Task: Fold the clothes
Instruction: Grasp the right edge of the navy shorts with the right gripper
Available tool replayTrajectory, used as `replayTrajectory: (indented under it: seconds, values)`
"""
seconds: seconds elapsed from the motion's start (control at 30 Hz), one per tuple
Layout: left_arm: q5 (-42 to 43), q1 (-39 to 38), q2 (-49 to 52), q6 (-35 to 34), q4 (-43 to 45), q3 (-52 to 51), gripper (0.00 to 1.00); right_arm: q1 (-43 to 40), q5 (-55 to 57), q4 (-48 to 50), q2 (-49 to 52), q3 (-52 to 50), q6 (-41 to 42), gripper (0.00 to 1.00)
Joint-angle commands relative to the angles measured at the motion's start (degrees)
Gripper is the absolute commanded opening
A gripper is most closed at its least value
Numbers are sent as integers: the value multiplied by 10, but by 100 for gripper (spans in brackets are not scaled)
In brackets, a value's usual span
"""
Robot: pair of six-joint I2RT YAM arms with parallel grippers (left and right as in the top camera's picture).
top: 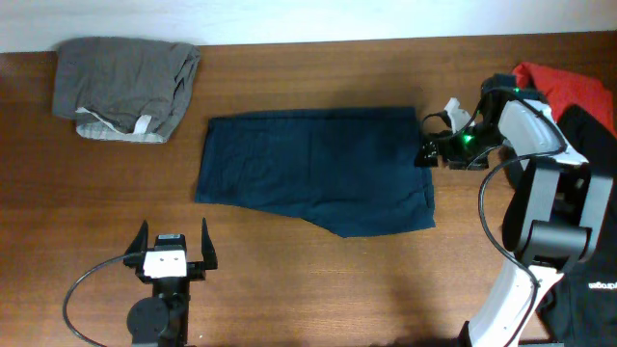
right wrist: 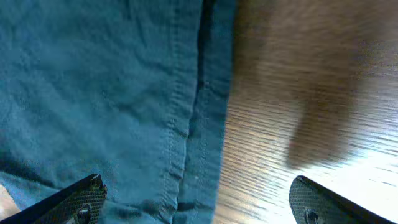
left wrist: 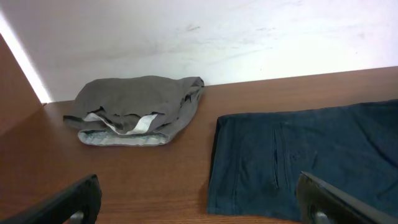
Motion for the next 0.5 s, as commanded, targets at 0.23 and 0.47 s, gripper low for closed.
replayTrajectory:
  seconds: [0.23,0.47]
  values:
    - [8,1,-4,7,1,-3,99,30,-61,22,18,-39,-8,99]
    - [8,1,-4,7,1,-3,99,70,-58,26,48,-39,-4,99]
